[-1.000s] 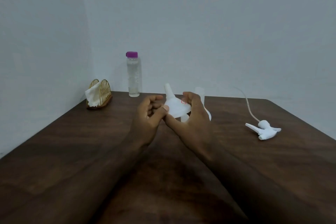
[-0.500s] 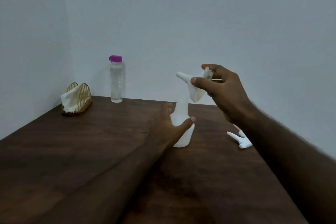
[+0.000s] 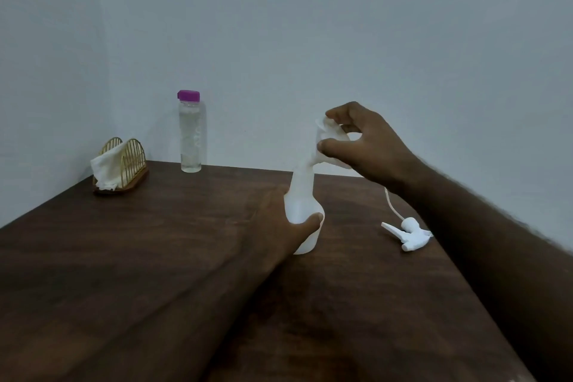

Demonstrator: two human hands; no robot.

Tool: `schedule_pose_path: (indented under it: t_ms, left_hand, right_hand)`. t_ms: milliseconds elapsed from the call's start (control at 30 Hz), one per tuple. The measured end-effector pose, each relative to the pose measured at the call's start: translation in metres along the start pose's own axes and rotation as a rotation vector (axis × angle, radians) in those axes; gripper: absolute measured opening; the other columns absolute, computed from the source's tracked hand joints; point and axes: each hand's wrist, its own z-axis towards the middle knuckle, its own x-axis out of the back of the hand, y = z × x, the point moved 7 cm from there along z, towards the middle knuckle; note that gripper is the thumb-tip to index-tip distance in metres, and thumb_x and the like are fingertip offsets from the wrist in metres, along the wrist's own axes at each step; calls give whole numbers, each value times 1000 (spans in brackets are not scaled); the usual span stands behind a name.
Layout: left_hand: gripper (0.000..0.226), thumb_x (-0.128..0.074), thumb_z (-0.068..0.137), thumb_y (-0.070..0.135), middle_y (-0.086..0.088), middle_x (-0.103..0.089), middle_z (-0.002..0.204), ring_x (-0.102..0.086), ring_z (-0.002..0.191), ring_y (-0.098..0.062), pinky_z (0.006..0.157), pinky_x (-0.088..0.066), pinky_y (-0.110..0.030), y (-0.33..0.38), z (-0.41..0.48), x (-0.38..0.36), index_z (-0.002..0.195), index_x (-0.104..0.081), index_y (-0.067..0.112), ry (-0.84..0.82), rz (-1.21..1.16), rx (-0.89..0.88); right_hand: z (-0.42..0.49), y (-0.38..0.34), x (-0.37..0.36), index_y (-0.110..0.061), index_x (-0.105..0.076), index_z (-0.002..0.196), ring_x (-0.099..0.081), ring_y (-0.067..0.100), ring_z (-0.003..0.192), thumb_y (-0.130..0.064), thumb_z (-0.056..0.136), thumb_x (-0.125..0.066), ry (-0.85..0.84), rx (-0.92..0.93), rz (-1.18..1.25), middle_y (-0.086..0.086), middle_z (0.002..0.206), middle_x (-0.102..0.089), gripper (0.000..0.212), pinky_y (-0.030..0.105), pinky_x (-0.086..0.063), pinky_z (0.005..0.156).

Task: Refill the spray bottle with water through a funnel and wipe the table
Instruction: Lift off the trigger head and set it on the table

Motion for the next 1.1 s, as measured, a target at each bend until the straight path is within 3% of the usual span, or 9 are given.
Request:
schedule_pose_path:
  t_ms: [200,300,367,567,733,800,900,933,1100]
  left_hand:
    - [81,-65,68,73,6,-54,127,-49,103,-8,88,-39,-24,2,-2,3,132,-42,28,2,8,-17]
    - [81,-65,69,72,5,-54,128,-53,109,-11,92,-44,-28,3,-4,5,132,-42,28,-7,2,-28]
    - [82,-65,69,73,6,-53,131,-53,111,-12,93,-42,-28,3,-3,4,133,-41,29,-23,6,-27]
    - [84,-62,66,77,7,-54,131,-53,112,-12,91,-40,-26,0,-3,3,133,-42,30,1,-2,-34]
    - [85,-60,65,81,8,-53,131,-53,112,-12,94,-42,-29,-3,-4,1,133,-41,32,-31,3,-12]
    - [85,-59,62,83,9,-56,127,-54,107,-10,94,-45,-31,-3,-4,3,129,-44,33,-20,-6,-14]
    - [83,-62,63,81,9,-57,125,-52,100,-5,92,-46,-29,-4,-5,5,128,-46,33,-19,-14,-13]
    - [83,-62,63,81,9,-58,125,-50,98,-4,91,-45,-29,-3,-5,6,128,-46,33,-18,-13,-16]
    - [87,-57,59,86,9,-60,120,-52,95,-5,84,-48,-27,1,-6,8,126,-48,31,13,5,-46]
  right_hand:
    - [19,-15,-20,-25,-63,128,-60,2,105,-32,79,-73,-184,15,-145,-15,115,-63,51,12,-43,75]
    - [27,-21,-34,-25,-65,127,-60,8,109,-36,78,-74,-250,15,-195,-12,119,-63,50,15,-45,81]
    - [30,-21,-42,-28,-64,127,-59,9,111,-39,77,-76,-257,13,-200,-10,123,-62,53,17,-45,83]
    - [30,-14,-52,-31,-60,126,-58,7,103,-42,76,-74,-188,6,-194,-10,118,-60,53,10,-39,69]
    - [29,-10,-48,-30,-50,137,-55,9,112,-59,74,-73,-206,-1,-218,-8,126,-58,73,19,-40,80]
    - [26,-17,-34,-30,-52,136,-55,6,113,-70,72,-69,-63,72,-169,-9,126,-59,77,19,-39,84]
    - [15,-14,1,-25,-60,124,-62,0,102,-68,75,-64,319,90,119,-9,110,-67,65,10,-43,77]
    - [11,-8,5,-23,-59,124,-63,0,101,-67,76,-63,361,59,185,-8,109,-67,65,10,-44,78]
    - [-8,12,-25,-23,-37,149,-50,7,125,-66,77,-64,40,-50,119,-7,146,-46,88,27,-42,99]
